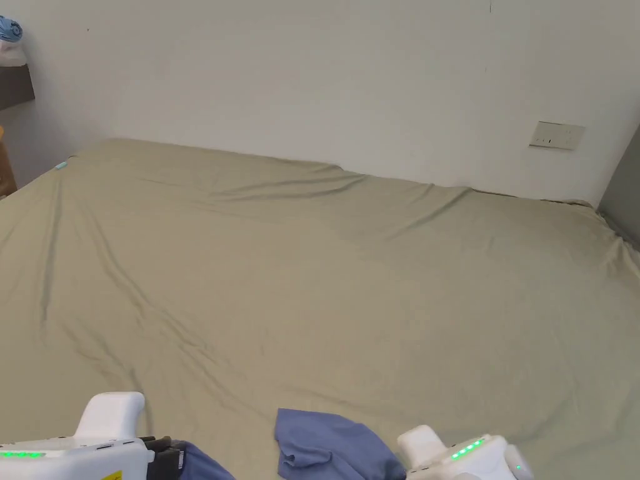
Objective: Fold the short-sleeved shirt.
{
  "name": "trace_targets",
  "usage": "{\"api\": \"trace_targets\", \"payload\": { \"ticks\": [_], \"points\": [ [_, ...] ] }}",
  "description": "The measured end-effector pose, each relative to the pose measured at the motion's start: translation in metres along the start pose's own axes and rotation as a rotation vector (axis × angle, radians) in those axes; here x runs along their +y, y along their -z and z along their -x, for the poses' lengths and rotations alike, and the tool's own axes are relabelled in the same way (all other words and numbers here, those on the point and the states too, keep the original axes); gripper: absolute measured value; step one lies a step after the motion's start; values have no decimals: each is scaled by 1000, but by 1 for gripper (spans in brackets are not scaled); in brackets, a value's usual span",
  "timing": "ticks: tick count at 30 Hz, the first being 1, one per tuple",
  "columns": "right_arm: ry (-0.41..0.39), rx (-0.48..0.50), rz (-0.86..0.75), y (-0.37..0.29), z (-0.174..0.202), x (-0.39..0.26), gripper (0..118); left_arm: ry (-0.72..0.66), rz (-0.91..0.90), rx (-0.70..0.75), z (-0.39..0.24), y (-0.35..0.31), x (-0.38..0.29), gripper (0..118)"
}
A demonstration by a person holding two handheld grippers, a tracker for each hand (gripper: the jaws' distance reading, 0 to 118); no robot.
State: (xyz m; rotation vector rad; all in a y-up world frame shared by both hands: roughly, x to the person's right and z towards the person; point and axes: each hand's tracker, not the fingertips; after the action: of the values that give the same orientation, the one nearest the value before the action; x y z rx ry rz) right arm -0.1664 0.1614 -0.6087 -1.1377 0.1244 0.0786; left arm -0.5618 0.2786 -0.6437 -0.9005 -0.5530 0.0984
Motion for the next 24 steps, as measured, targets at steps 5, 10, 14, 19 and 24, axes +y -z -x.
{"api": "trace_targets", "payload": {
  "ticks": [5, 10, 14, 19, 24],
  "points": [
    [109, 34, -132, -53, -4, -10, 6, -14, 5, 22, 9, -9, 0, 7],
    [218, -34, -387, -177, -35, -10, 6, -54, -43, 35, 28, -40, 15, 7],
    [320, -65, -593, -293, -57, -3, 6, -59, -117, 21, 36, -83, 44, 7],
    [351, -99, -784, -427, -46, 9, 6, 23, -254, 12, 22, -146, 101, 7],
    [325, -181, -898, -504, -34, 23, 6, 64, -298, -45, 5, -205, 163, 7]
  ]
}}
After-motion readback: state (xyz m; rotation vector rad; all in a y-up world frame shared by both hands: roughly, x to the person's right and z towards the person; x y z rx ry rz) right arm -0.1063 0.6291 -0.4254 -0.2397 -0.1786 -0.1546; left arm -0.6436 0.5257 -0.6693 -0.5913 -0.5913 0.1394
